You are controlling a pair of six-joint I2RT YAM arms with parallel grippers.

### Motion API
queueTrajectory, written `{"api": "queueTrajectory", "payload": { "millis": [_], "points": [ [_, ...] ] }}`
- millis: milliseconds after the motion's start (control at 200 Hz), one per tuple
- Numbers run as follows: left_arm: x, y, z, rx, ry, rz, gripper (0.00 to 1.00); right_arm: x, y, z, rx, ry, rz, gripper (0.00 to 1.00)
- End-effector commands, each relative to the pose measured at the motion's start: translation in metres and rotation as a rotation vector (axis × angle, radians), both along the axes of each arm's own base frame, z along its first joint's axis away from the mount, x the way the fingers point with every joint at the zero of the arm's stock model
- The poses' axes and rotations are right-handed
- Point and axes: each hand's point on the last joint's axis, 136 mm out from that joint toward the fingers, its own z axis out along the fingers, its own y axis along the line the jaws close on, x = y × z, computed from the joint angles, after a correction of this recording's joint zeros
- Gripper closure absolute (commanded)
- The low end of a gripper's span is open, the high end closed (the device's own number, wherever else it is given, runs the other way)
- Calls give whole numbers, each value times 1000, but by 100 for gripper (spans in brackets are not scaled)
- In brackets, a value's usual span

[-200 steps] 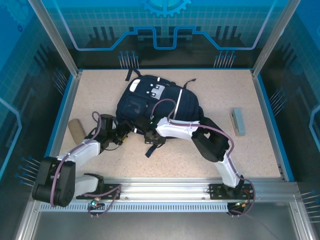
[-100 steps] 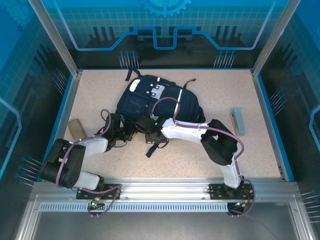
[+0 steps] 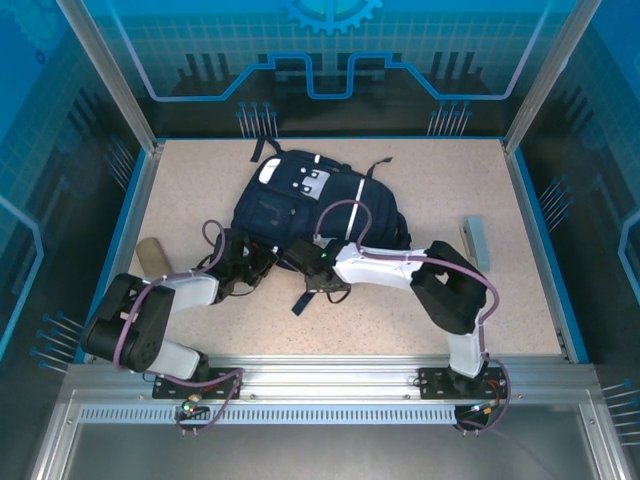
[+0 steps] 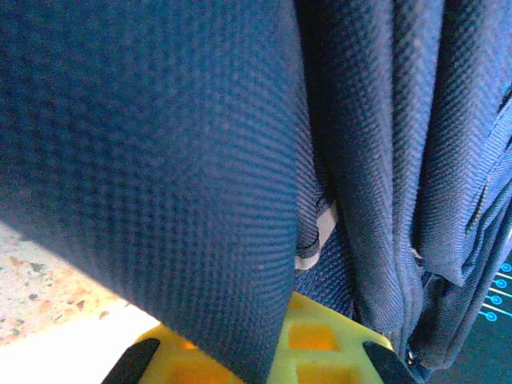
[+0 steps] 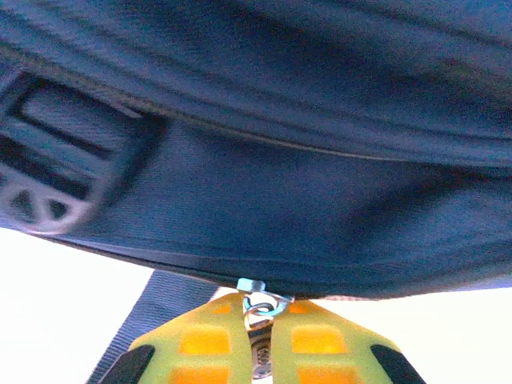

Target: Pack books, pencil case, and school supplies into a backpack

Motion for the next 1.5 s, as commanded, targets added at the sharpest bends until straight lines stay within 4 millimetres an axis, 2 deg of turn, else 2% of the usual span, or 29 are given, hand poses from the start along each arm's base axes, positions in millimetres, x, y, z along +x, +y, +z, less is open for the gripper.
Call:
{"api": "queueTrajectory", "payload": {
  "millis": [0, 130, 200, 265, 335, 495, 660, 835, 1141, 1341, 1491],
  "points": [
    [2, 22, -3, 115, -5, 55, 100, -6, -60, 10, -143, -17, -72, 91],
    [2, 25, 0, 138, -10, 51, 100, -9, -104, 11, -183, -12, -133, 91],
    [2, 25, 2, 142, -14, 45, 100, -5, -115, 11, -157, -3, -128, 90],
    [2, 24, 3, 140, -13, 39, 100, 0, -110, 12, -123, 15, -74, 89],
    [2, 22, 4, 127, -12, 38, 100, 4, -94, 11, -116, 41, 41, 82],
    [2, 19, 10, 113, -21, 31, 100, 5, -70, -4, -156, 110, 192, 73],
    [0, 18, 10, 116, -15, 18, 100, 10, -65, -6, -153, 98, 202, 66],
    [1, 18, 9, 115, -10, 15, 100, 14, -69, -7, -185, 86, 177, 65],
    [0, 21, 7, 136, -5, 21, 100, 4, -101, -9, -306, 99, 46, 83],
    [-2, 33, 7, 195, 2, 45, 100, 4, -133, 14, -372, 18, -34, 88],
    [-4, 41, 7, 207, 4, 54, 100, 5, -152, 20, -331, -4, -71, 90]
  ]
}}
